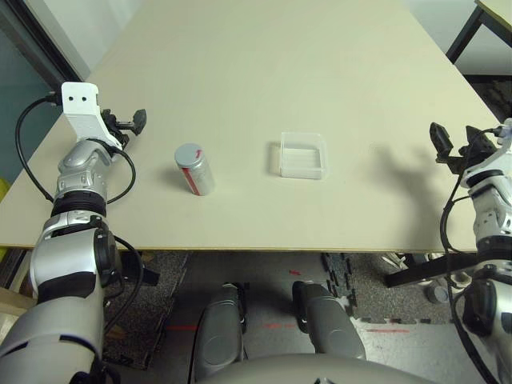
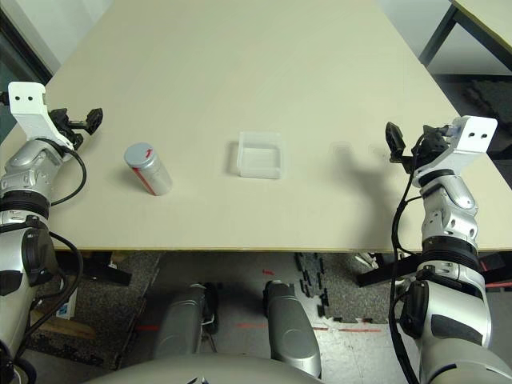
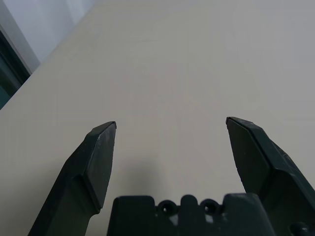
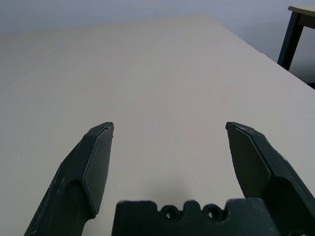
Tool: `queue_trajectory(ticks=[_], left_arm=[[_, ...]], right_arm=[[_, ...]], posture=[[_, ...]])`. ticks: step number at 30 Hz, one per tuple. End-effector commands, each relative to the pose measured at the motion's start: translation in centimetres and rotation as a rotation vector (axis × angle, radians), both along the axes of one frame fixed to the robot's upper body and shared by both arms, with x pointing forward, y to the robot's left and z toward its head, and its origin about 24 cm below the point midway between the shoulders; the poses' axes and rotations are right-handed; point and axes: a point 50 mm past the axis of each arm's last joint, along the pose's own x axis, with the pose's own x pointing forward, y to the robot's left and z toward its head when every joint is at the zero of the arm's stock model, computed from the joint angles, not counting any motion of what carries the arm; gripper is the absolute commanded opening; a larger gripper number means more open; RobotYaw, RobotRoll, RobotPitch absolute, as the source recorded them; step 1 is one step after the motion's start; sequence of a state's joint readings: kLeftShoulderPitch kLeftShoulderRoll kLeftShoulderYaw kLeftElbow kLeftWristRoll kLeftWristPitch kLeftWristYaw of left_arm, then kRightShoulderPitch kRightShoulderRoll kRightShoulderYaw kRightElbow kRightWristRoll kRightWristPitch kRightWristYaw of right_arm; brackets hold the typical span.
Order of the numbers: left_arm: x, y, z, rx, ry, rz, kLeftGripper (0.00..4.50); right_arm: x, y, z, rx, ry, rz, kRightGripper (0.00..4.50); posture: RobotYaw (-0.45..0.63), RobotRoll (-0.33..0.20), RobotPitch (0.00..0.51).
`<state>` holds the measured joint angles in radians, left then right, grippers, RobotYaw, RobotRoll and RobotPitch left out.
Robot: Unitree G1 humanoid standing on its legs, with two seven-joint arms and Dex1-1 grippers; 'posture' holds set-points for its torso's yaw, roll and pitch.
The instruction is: Pour the medicine from the bottle into the box.
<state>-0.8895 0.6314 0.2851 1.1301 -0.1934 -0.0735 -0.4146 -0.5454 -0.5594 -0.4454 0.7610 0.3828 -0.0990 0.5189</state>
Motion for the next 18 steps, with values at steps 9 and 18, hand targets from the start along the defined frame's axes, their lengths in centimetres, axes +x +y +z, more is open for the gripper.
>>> queue_trajectory(ticks=[9, 18], left_arm=[[-0.45, 0.51, -0.49, 0.000, 0.011, 0.008, 4.48], [-0.37, 0.14, -0.42, -0.010, 0.014, -0.017, 4.48]], right_arm=[[0.52, 0.61, -0.48, 0.010, 0.010, 0.025, 4.50], [0.93, 0.73, -0.19, 0.009, 0.009, 0.043, 4.50]], posture=[[-0.09, 0.000, 0.151], [-0.07, 0.000, 0.150]])
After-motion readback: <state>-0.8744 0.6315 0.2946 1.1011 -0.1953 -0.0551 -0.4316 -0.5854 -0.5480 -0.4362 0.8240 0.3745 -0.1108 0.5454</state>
